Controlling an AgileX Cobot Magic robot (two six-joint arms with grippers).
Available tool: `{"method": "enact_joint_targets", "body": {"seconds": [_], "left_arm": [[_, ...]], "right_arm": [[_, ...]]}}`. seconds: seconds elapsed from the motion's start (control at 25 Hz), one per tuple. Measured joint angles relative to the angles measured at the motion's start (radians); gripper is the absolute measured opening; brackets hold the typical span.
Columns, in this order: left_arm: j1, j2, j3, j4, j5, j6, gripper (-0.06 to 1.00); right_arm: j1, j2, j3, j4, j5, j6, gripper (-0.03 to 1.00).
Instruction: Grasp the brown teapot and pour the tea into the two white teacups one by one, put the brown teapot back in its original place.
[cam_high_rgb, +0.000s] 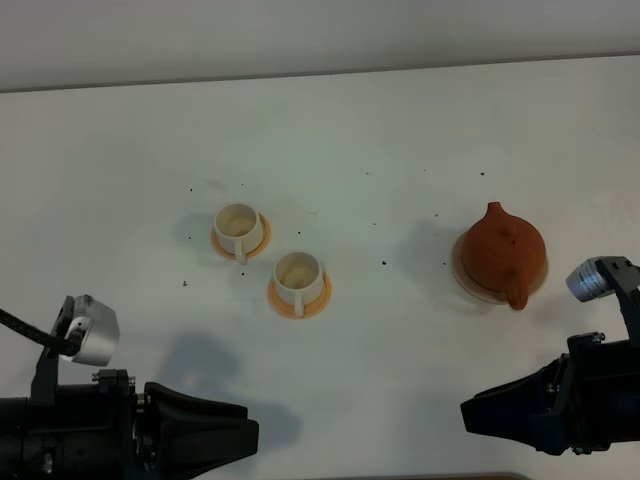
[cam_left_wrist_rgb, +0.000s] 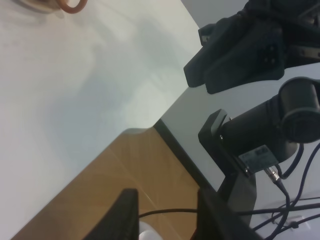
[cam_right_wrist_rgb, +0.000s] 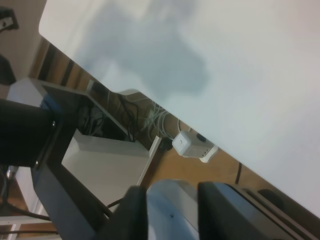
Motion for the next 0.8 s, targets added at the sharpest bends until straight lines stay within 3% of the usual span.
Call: {"method": "enact_joint_targets", "body": {"seconds": [0.32,0.56,0.72,0.8], "left_arm": [[0.0,0.0,-0.034,-0.038,-0.019,-0.01,0.29],[0.0,0.0,-0.137,0.008,-0.022,-0.072,0.29],[0.0,0.0,-0.236,0.202,-0.039,-0.255,0.29],[0.0,-0.001,-0.289,0.364,-0.042,-0.398,0.29]], "right_arm": [[0.0,0.0,0.0,0.029,-0.003,-0.002,0.24],[0.0,0.0,-0.003,0.045,-0.107,-0.009,0.24],[0.0,0.0,-0.044,-0.005,-0.155,-0.014,0.24],[0.0,0.0,-0.078,-0.039,-0.168,-0.001,0.24]]}}
